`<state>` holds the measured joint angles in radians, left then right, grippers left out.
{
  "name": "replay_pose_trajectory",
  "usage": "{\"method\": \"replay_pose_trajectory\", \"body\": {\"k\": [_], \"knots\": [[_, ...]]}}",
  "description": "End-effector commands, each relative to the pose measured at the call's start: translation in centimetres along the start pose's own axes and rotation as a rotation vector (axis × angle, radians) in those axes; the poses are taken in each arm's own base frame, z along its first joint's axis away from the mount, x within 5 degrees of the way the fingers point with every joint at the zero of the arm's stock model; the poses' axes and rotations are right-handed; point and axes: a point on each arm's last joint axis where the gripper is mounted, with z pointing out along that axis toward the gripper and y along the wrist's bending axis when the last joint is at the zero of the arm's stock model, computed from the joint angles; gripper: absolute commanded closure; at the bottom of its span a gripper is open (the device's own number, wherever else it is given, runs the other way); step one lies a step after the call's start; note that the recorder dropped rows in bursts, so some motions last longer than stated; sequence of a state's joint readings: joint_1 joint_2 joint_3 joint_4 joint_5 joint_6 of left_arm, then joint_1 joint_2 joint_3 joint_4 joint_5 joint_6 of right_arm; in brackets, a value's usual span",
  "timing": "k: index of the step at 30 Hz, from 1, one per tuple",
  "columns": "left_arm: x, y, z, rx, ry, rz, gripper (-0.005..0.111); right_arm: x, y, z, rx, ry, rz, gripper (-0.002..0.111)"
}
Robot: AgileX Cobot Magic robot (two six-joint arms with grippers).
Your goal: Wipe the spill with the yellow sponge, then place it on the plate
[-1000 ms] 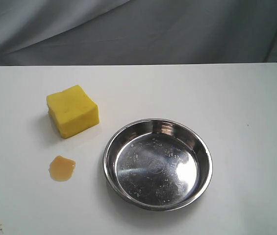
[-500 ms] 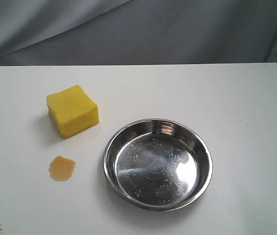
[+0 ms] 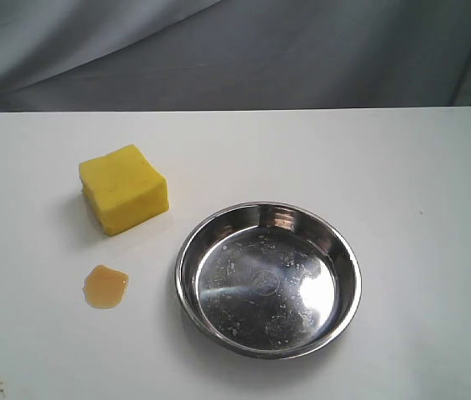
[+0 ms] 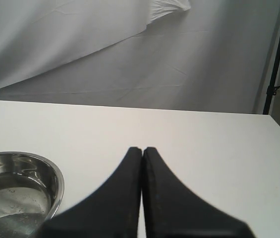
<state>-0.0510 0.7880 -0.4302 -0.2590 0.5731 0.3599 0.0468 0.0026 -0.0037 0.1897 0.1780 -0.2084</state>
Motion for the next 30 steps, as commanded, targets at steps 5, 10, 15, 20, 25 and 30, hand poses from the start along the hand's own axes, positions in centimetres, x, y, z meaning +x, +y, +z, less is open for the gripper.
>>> {"method": "replay_pose_trajectory", "body": {"k": [5,10,15,20,25,30], "knots": [[-3.2,0.9,5.0,0.047,0.222,-0.062,0.107,0.1,0.0,0.0,-0.003,-0.003,0.004,0.108],[-5.1,1.6,8.2,0.055,0.288,-0.058,0.107,0.1,0.0,0.0,-0.003,-0.003,0.004,0.108],[-7.2,1.6,11.1,0.084,0.335,-0.029,0.107,0.1,0.0,0.0,-0.003,-0.003,0.004,0.108],[-10.2,0.2,13.8,0.086,0.302,0.109,0.106,0.1,0.0,0.0,-0.003,-0.003,0.004,0.108],[-12.3,-0.5,15.8,0.091,0.296,0.024,0.098,0.1,0.0,0.0,-0.003,-0.003,0.004,0.108],[-12.5,-0.5,18.0,0.088,0.348,-0.050,0.071,0.1,0.0,0.0,-0.003,-0.003,0.004,0.108]]}}
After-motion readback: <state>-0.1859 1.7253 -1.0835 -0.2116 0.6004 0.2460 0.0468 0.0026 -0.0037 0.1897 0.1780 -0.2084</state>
